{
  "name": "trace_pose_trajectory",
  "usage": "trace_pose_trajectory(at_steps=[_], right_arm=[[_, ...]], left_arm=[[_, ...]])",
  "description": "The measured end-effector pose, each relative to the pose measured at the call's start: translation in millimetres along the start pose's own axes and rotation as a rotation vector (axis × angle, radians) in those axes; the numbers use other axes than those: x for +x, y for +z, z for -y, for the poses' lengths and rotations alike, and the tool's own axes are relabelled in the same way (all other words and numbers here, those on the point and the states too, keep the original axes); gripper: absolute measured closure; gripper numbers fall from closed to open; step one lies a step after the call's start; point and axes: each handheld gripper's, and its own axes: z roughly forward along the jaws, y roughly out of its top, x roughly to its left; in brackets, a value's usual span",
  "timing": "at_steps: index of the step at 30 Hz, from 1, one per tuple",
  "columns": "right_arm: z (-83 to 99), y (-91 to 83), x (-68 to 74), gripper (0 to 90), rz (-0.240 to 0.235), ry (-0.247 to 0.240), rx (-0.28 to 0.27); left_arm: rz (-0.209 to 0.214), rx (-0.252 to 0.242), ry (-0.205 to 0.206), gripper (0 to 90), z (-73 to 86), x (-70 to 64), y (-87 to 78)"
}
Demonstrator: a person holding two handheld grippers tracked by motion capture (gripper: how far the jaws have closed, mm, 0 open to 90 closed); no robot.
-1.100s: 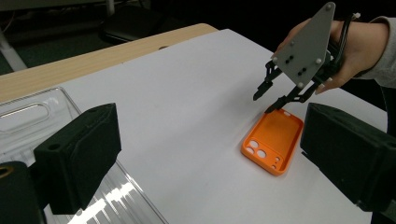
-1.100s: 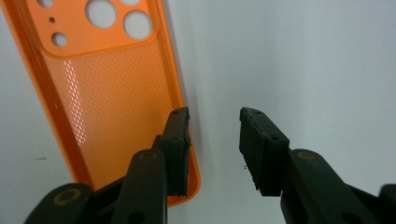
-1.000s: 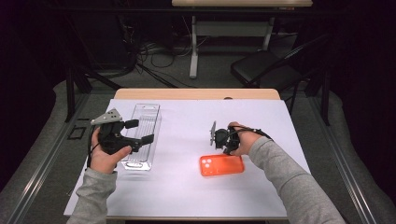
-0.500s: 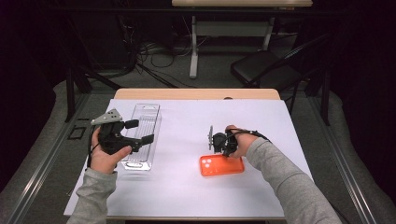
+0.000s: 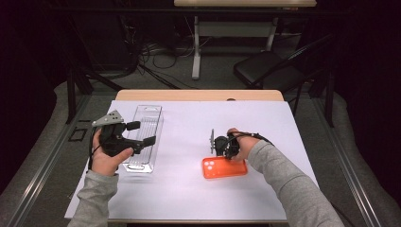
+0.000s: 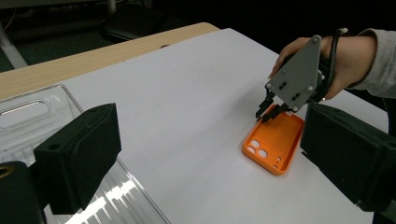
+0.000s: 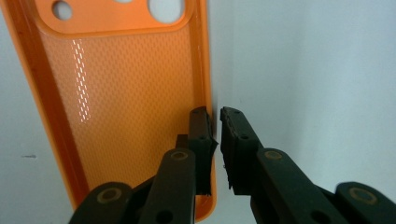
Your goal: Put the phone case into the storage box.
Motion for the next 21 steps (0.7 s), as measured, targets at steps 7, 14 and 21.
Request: trace_pose_trajectory(at_steps=[7, 14, 21], right_arm=[[-0.3, 1.4, 0.2, 84.7, -0.001, -0.012, 0.004], [-0.4, 1.8, 1.1, 87.5, -0.007, -0.018, 0.003], [-0.5, 1.9, 1.1, 88.6, -0.006, -0.023, 0.004]], left_arm=[[0.0, 0.007, 0.001, 5.4, 0.0, -0.7, 0.8], [0.001, 0.007, 0.001, 6.0, 0.0, -0.5, 0.7], [0.001, 0.007, 0.0, 6.0, 0.0, -0.4, 0.7]])
